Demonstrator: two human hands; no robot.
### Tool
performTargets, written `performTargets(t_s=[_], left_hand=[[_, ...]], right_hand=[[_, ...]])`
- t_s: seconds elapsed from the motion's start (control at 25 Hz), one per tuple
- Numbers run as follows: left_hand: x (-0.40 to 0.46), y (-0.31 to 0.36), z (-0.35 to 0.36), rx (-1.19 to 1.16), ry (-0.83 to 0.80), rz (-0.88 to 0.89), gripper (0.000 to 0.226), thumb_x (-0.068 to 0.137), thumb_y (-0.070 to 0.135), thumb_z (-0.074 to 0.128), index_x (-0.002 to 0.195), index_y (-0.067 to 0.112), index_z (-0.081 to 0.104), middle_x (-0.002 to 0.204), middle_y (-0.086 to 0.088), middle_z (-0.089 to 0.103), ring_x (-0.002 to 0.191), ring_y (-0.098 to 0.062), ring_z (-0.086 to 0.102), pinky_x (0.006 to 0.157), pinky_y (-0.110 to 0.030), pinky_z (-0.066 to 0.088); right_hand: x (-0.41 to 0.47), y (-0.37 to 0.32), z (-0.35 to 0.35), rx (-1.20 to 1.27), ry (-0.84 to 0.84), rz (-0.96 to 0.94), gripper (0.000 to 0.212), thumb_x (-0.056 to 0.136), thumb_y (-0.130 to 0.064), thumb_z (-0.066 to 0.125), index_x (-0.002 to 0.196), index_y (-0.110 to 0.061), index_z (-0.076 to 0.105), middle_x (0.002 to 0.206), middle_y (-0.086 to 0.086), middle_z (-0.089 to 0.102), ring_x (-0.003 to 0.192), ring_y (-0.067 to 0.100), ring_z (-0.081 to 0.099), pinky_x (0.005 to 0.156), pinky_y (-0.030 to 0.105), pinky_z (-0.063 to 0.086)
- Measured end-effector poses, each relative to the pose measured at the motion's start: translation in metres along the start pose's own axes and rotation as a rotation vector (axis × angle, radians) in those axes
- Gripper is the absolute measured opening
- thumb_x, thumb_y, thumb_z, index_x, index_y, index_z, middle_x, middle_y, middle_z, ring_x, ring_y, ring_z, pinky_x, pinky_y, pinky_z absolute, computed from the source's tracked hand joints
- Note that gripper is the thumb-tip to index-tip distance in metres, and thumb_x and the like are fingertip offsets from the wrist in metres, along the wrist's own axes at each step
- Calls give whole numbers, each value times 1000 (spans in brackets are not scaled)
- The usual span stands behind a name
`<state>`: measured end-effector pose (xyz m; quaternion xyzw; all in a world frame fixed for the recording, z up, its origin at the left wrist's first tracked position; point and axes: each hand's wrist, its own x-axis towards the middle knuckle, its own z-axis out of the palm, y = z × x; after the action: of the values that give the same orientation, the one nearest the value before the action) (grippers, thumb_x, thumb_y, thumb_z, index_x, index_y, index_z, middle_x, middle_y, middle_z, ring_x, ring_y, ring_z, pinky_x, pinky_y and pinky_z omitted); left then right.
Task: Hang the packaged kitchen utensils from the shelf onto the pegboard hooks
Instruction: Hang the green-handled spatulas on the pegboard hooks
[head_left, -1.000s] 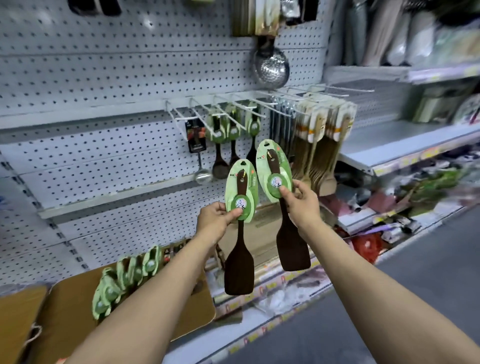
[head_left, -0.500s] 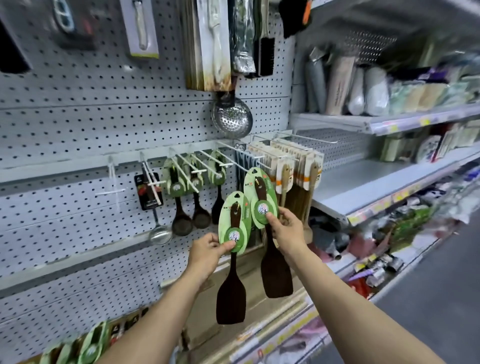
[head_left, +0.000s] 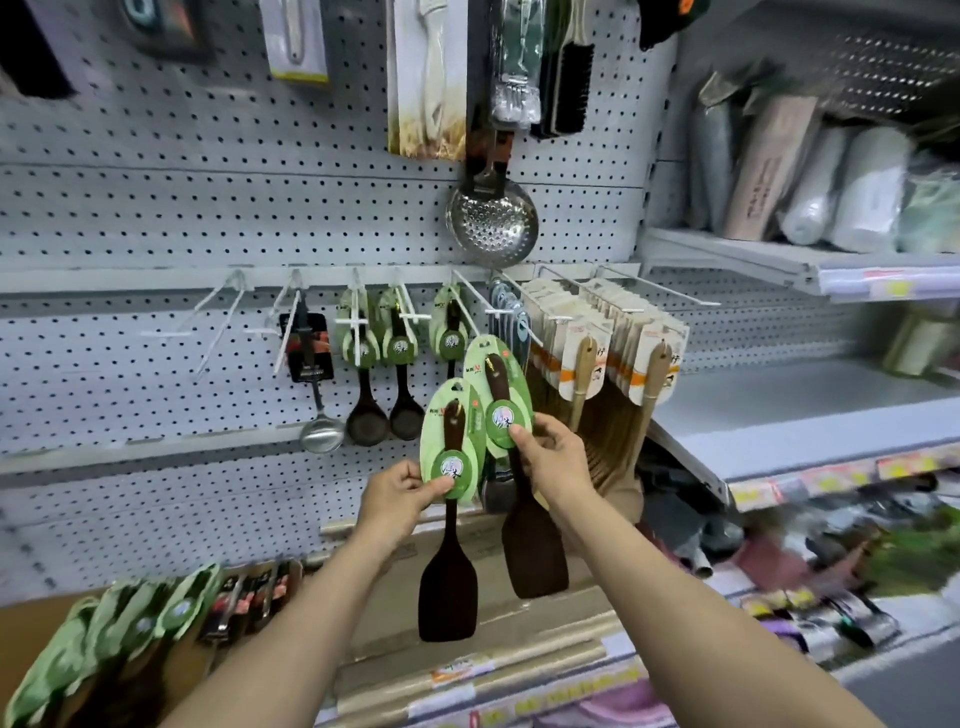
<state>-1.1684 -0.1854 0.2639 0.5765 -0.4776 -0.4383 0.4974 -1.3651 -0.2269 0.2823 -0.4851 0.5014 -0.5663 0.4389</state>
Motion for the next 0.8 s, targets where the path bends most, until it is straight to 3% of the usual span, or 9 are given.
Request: performTargets(t_s=[0.08, 0.2, 0.28, 0.44, 0.6, 0.8], left_hand=[[-10, 4, 8, -26, 46, -3, 23, 76, 15, 80, 72, 12, 58, 71, -2, 73, 72, -15, 70, 78, -35, 55], [-18, 8, 14, -43, 115, -9, 22, 77, 12, 80, 76, 6, 59, 68, 0, 72, 62, -6, 67, 68, -27, 52], [-17, 9, 13, -47, 151, -19, 26, 76, 12, 80, 85, -2, 61, 73, -5, 74, 67, -8, 70, 71, -27, 54], [0, 8, 7, -46, 174, -27, 31, 76, 12, 80, 91, -6, 60, 80, -10, 75, 72, -12, 72, 80, -31, 57], [34, 3, 2, -67, 165, -34, 26, 76, 14, 81, 91, 0, 65, 81, -4, 76, 78, -15, 74, 81, -31, 56], [72, -3, -5, -94, 150, -42, 26, 76, 13, 81, 88, -2, 63, 79, -6, 76, 80, -19, 73, 81, -31, 56]], right_hand=[[10, -1, -1, -11, -13, -8, 7, 92, -19, 70, 98, -23, 68, 80, -1, 71, 67, 9, 63, 61, 20, 51], [30, 4, 5, -10, -24, 30, 9, 91, -23, 72, 100, -26, 69, 94, 6, 75, 87, 23, 71, 80, 36, 59], [45, 10, 12, -12, -29, 77, 18, 90, -28, 72, 107, -23, 71, 98, 10, 75, 93, 28, 72, 85, 43, 59], [73, 16, 29, -5, -26, 89, 21, 92, -29, 70, 110, -20, 70, 91, 9, 72, 75, 19, 60, 71, 36, 52], [103, 24, 49, 6, -7, 101, 15, 94, -25, 68, 108, -20, 67, 93, 0, 71, 84, 17, 64, 82, 35, 54], [144, 35, 75, 38, 37, 168, 33, 93, -29, 69, 125, -22, 65, 95, -6, 71, 102, 22, 67, 98, 45, 53]])
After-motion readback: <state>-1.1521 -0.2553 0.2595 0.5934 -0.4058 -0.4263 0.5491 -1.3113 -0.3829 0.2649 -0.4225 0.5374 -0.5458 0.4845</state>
